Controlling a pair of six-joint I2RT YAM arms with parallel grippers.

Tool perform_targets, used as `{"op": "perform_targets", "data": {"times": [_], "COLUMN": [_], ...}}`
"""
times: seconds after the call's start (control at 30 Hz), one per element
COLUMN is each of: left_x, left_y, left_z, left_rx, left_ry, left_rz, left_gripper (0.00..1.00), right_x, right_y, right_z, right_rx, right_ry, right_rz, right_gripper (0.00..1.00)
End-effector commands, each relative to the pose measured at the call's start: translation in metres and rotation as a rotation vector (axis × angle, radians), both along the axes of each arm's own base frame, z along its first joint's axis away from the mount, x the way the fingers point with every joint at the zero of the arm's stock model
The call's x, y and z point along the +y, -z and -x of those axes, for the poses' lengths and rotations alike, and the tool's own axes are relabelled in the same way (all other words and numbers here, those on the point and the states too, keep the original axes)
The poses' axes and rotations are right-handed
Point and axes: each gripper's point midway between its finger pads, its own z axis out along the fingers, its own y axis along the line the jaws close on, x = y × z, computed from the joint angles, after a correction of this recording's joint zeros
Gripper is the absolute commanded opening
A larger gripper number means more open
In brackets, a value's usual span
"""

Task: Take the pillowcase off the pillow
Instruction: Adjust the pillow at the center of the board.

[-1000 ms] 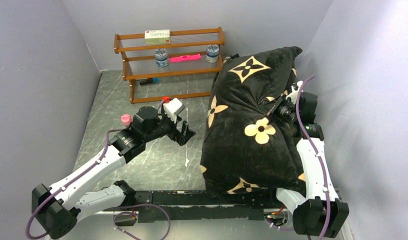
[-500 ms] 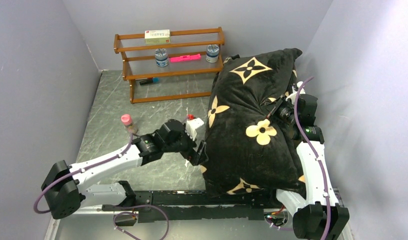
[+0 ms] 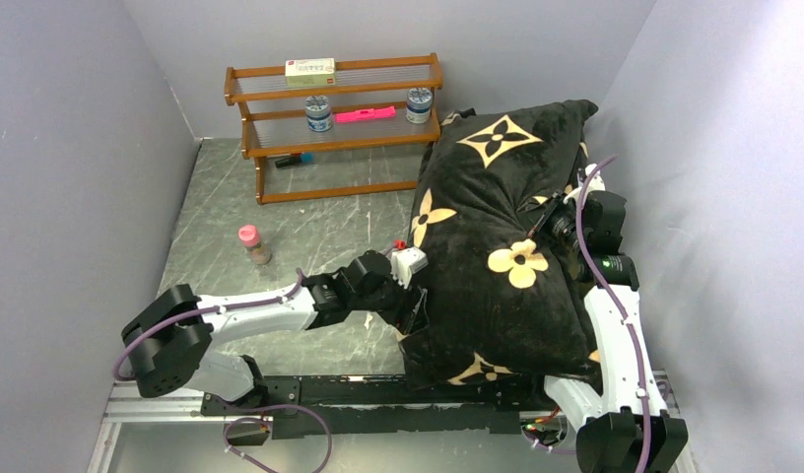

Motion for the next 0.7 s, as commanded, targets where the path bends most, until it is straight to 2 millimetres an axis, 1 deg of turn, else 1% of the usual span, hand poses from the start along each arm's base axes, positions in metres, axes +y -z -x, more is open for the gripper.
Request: {"op": "perform_targets", "data": {"times": [0.0,0.1,0.13,0.17,0.2,0.23,0.27,0.3,0.33,0.4,0.53,0.6,0.67], "left_x": [-0.023,-0.024,-0.022,-0.021,-0.017,-0.014,-0.006,-0.001,0.007,0.024,0.065,0.084,0.104], "left_y": [-0.009,-0.012,-0.016,-0.022,-0.029,-0.04,-0.046,-0.056,-0.069,-0.095,-0.138,-0.146,-0.15], "left_z": [-0.017,-0.024,-0.027,-0.031,-0.037,-0.043,-0.046,-0.05,-0.059,-0.073,-0.099,-0.11,-0.119], "left_rx": [-0.049,-0.083,-0.102,-0.128,-0.165,-0.209,-0.24,-0.277,-0.328,-0.427,-0.565,-0.594,-0.628], "left_ry": [-0.027,-0.037,-0.041,-0.045,-0.06,-0.072,-0.082,-0.083,-0.117,-0.164,-0.29,-0.341,-0.374], "left_rz": [0.065,0.039,0.033,0.025,0.008,0.003,-0.033,-0.047,-0.069,-0.109,-0.179,-0.226,-0.302], "left_gripper": [0.67,0.36,0.26,0.13,0.05,0.05,0.05,0.05,0.05,0.05,0.05,0.05,0.05], "right_x": [0.032,0.031,0.031,0.032,0.032,0.034,0.035,0.036,0.038,0.042,0.053,0.062,0.068], "right_y": [0.032,0.036,0.035,0.034,0.031,0.028,0.025,0.02,0.017,0.01,-0.01,-0.017,-0.016], "right_z": [0.04,0.041,0.042,0.043,0.044,0.046,0.048,0.049,0.051,0.055,0.061,0.068,0.074], "right_rx": [0.151,0.157,0.155,0.149,0.14,0.128,0.12,0.108,0.101,0.094,0.044,0.025,0.022], "right_ry": [-0.173,-0.182,-0.187,-0.194,-0.203,-0.214,-0.225,-0.242,-0.262,-0.295,-0.358,-0.405,-0.439], "right_rz": [-0.046,-0.029,-0.026,-0.025,-0.022,-0.02,-0.019,-0.015,-0.013,-0.012,-0.057,-0.096,-0.113], "right_gripper": [0.0,0.0,0.0,0.0,0.0,0.0,0.0,0.0,0.0,0.0,0.0,0.0,0.0]}}
